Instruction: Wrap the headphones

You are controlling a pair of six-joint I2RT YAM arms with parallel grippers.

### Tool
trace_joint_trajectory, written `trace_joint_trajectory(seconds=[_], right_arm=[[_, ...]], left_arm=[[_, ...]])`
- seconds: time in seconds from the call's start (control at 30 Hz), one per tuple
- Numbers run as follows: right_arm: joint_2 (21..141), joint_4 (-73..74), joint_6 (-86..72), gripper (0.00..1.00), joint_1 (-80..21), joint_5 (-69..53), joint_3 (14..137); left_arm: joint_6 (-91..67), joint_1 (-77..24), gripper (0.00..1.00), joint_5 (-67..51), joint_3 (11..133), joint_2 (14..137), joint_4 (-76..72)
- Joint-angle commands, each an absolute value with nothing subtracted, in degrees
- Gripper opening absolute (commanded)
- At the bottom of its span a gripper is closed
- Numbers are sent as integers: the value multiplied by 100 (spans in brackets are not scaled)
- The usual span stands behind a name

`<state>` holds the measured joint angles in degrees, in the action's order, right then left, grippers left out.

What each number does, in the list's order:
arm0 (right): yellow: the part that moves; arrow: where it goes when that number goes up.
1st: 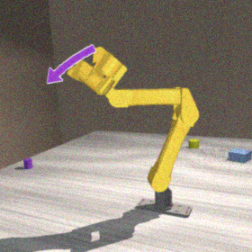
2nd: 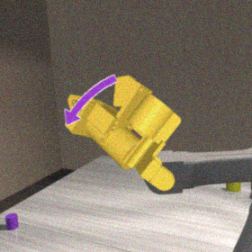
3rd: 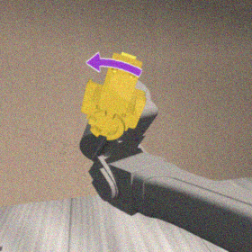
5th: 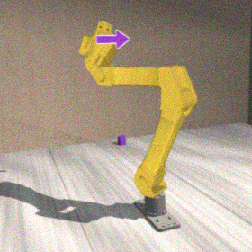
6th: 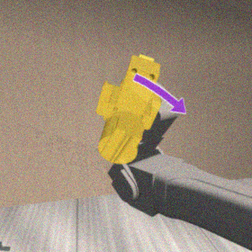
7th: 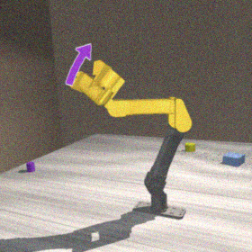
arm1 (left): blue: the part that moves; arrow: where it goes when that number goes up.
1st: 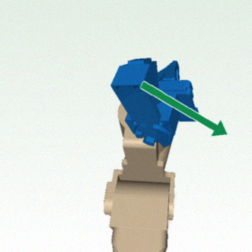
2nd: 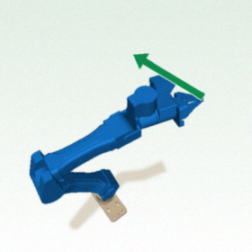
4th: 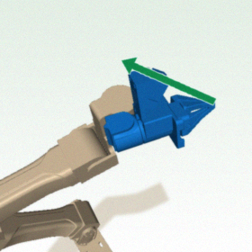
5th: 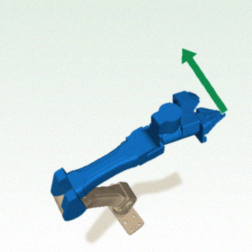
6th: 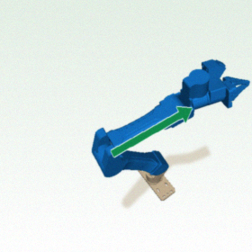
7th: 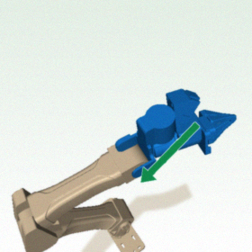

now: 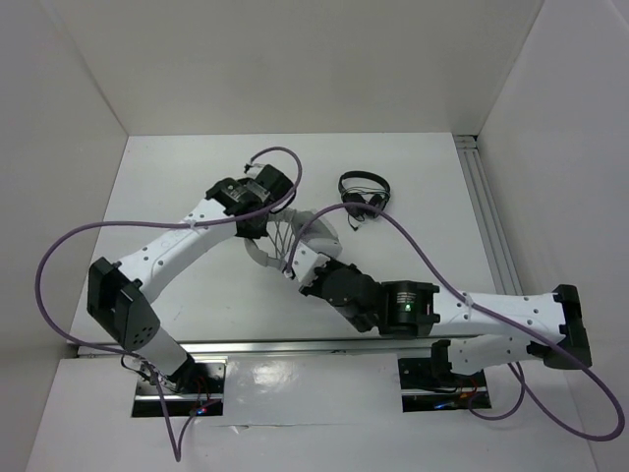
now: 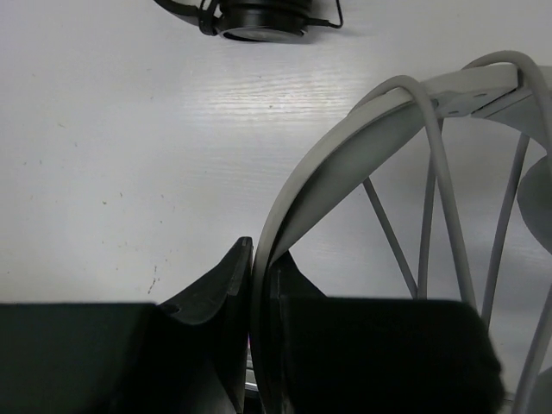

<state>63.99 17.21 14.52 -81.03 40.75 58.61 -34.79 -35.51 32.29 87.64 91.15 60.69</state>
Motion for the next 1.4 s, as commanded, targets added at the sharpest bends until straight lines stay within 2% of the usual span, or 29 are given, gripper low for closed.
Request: trace_joint_trajectory(seconds=[0.0,0.13,0.33,0.47,0.67,0.73,0.93,1.0,1.37], right_arm=[[6258,916,2459,2,-7868,5341,6417],[6127,-60,2646,3,-7148,5599,6048],[6064,-448,1952,11,-6417,4870,5933],[6310,-668,1732,12,-5803,4536,6099],[6608,-668,1600,12,-5467,3965,6521],[6688,-598,1495,17,-5248,3824,6582],[6750,-536,862,17,-4624,2893,6496],[6750,-536,756,12,-4545,2567,6442],[7408,-659,536,10,-3596,1548,6565]], left_arm=[[-3097,-3769,0,4229,8526,8676,5169],[-2498,-4060,0,3692,8148,7938,4589],[-2154,-4350,0,3173,7849,7366,4474],[-1863,-4701,0,3303,7718,7365,4526],[-1863,-4992,0,3691,7523,7304,4526],[-1915,-5044,0,3761,7471,7304,4579],[-2021,-5098,0,3894,7523,7356,4641],[-2021,-5098,0,3894,7576,7356,4693],[-1362,-5554,0,2481,7287,6794,4421]])
